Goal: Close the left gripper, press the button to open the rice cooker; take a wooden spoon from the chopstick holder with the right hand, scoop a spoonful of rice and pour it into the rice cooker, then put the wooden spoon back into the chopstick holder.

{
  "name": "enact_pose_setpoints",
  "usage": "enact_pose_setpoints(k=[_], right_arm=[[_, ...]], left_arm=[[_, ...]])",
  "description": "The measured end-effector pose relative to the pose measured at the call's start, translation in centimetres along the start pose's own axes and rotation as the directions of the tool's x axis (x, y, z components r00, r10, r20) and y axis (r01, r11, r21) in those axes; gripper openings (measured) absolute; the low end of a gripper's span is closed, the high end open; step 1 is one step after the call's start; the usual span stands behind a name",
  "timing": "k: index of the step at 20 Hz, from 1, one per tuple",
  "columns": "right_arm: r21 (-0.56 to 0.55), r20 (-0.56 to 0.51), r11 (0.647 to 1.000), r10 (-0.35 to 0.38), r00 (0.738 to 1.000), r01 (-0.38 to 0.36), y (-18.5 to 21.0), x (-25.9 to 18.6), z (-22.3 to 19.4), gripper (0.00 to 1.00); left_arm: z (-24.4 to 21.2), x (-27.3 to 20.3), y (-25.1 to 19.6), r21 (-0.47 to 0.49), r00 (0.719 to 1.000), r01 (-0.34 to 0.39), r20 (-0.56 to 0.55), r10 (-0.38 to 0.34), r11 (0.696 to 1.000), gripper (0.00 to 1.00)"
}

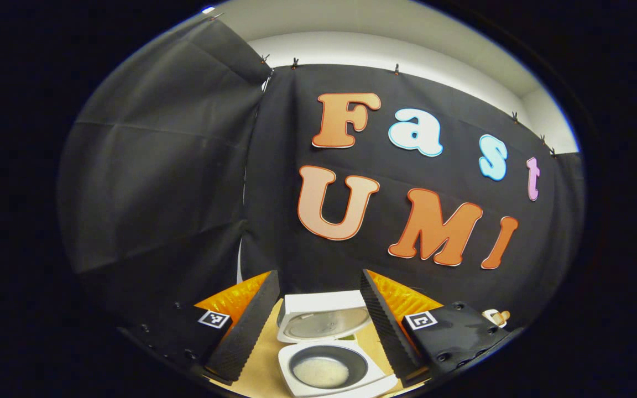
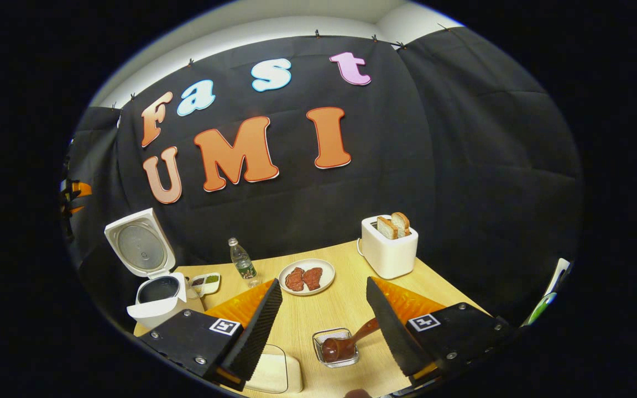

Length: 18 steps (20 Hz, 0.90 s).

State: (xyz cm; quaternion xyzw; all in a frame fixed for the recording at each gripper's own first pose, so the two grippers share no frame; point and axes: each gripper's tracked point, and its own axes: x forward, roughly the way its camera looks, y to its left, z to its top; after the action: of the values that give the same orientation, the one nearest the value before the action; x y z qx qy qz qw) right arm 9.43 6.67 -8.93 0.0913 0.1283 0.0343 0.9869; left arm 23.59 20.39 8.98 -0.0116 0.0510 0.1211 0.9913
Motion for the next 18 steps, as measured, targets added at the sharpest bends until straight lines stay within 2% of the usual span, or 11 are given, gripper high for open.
enact_pose_setpoints(k=[1, 4, 11, 14, 18], right_arm=[[-0.009, -0.001, 1.0, -0.005, 1.0, 0.005, -0.1, 0.1, 0.0, 0.95], [-0.017, -0.009, 1.0, -0.008, 1.0, 0.008, -0.2, 0.3, -0.2, 0.95], [-0.029, -0.023, 0.999, -0.038, 0.999, 0.037, -2.3, 0.7, -0.5, 0.95], [-0.019, -0.031, 0.999, -0.048, 0.998, 0.048, -3.2, 0.9, -0.7, 0.95], [-0.008, -0.036, 0.998, -0.057, 0.998, 0.056, -3.6, 1.0, -0.8, 0.95]], left_arm=[[-0.4, 1.5, -0.5, 0.013, 0.999, 0.0, -0.037, 0.001, 1.0, 0.99], [-2.5, 5.9, -2.7, -0.027, 0.99, 0.027, -0.139, -0.03, 0.999, 1.0], [-8.6, 12.9, -3.2, 0.003, 0.953, -0.004, -0.303, 0.004, 1.0, 1.0], [-10.5, 13.2, -2.4, 0.032, 0.933, -0.026, -0.358, 0.036, 0.999, 0.98], [-10.3, 11.9, -3.0, 0.054, 0.943, 0.005, -0.332, 0.013, 0.999, 1.0]])
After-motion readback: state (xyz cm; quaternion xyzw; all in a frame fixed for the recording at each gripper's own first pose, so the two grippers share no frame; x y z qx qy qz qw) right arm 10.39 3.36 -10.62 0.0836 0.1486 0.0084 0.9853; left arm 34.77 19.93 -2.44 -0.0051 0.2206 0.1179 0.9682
